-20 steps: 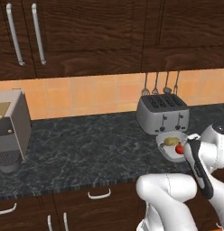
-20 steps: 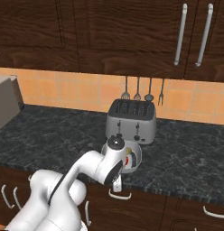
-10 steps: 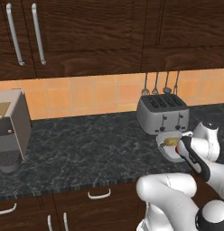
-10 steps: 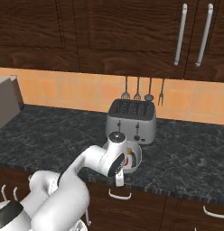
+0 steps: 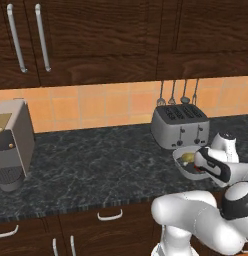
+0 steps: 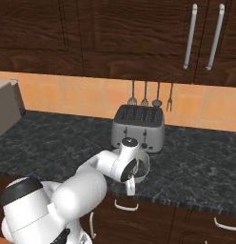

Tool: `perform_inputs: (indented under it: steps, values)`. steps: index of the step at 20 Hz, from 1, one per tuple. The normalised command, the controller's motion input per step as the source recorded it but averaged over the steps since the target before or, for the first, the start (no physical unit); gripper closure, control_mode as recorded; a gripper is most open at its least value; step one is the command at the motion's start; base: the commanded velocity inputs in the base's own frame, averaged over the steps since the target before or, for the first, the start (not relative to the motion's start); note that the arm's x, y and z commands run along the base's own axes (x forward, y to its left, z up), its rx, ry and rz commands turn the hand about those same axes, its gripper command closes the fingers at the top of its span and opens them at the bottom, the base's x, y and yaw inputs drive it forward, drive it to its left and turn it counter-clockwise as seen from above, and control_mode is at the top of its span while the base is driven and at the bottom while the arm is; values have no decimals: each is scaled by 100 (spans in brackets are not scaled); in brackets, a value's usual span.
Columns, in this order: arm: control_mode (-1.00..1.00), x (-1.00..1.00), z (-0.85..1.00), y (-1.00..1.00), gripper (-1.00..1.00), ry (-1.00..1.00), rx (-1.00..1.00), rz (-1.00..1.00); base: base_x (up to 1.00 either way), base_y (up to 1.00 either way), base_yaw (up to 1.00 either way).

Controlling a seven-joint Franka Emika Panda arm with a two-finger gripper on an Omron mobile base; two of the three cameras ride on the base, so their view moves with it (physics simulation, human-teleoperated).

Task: Take the meat container that has the fish and place it on the second highest rack of the freezer. Then take the vegetable container that has the tomato and potato and place it on the highest rack of the freezer.

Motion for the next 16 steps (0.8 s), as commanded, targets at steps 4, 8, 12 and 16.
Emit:
perform_inputs:
  steps: [4, 8, 12, 16]
  values:
    - [-100, 0, -16, -1, -100, 0, 0, 0, 0, 0, 0]
    - [-100, 0, 0, 0, -100, 0, 0, 0, 0, 0, 0]
    - [-100, 0, 0, 0, 100, 0, 0, 0, 0, 0, 0]
    - [-100, 0, 0, 0, 100, 0, 0, 0, 0, 0, 0]
